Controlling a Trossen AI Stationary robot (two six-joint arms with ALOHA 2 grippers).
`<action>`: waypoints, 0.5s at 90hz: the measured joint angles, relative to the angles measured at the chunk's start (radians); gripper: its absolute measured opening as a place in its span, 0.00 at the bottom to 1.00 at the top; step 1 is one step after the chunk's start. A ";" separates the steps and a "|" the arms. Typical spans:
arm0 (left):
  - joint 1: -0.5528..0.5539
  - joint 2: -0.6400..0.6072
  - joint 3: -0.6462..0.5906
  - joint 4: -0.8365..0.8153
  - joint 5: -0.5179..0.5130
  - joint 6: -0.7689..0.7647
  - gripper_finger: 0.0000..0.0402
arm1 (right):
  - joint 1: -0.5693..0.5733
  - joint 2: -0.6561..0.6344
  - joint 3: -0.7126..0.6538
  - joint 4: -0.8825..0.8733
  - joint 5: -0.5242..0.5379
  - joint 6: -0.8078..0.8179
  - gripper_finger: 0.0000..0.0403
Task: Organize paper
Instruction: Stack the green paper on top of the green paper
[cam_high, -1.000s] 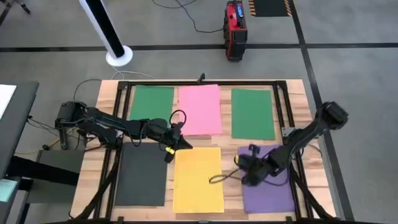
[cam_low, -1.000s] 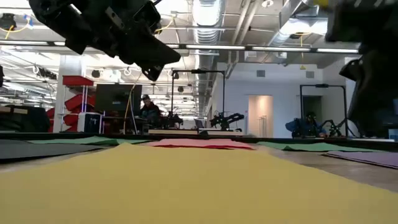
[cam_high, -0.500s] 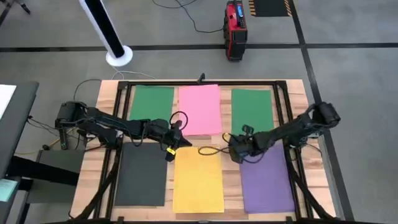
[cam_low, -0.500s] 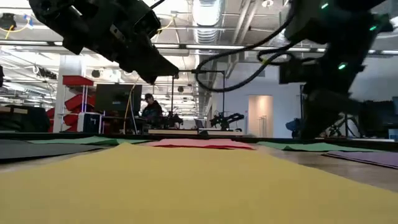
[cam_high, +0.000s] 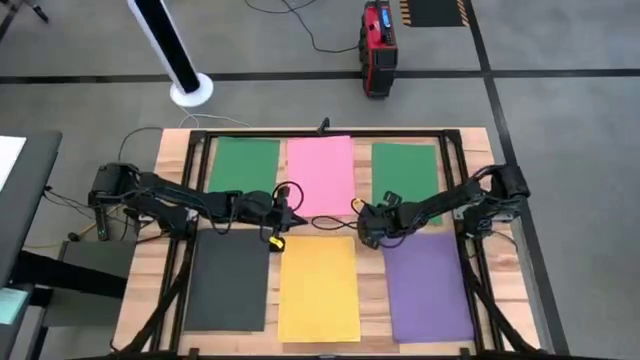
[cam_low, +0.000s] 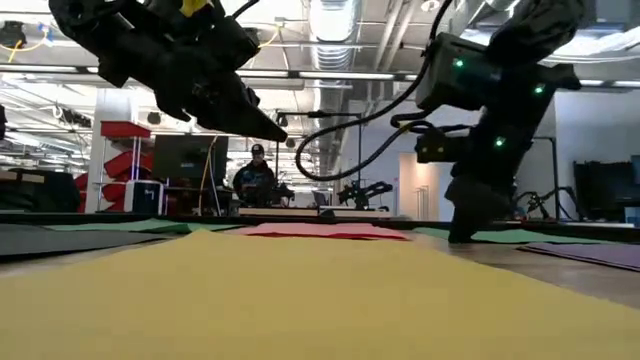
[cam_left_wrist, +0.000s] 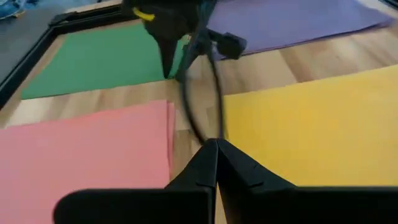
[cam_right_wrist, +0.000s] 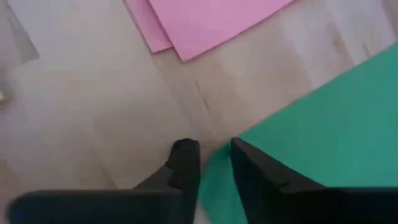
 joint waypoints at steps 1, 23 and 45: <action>0.001 0.000 0.000 0.001 0.000 0.000 0.00 | 0.000 0.000 0.000 0.000 0.011 -0.001 0.09; 0.015 0.000 0.000 0.003 -0.053 0.025 0.00 | -0.002 -0.024 -0.004 -0.005 0.111 -0.018 0.00; 0.016 0.000 0.000 0.021 -0.115 0.153 0.00 | 0.004 -0.137 -0.003 -0.022 0.112 -0.020 0.00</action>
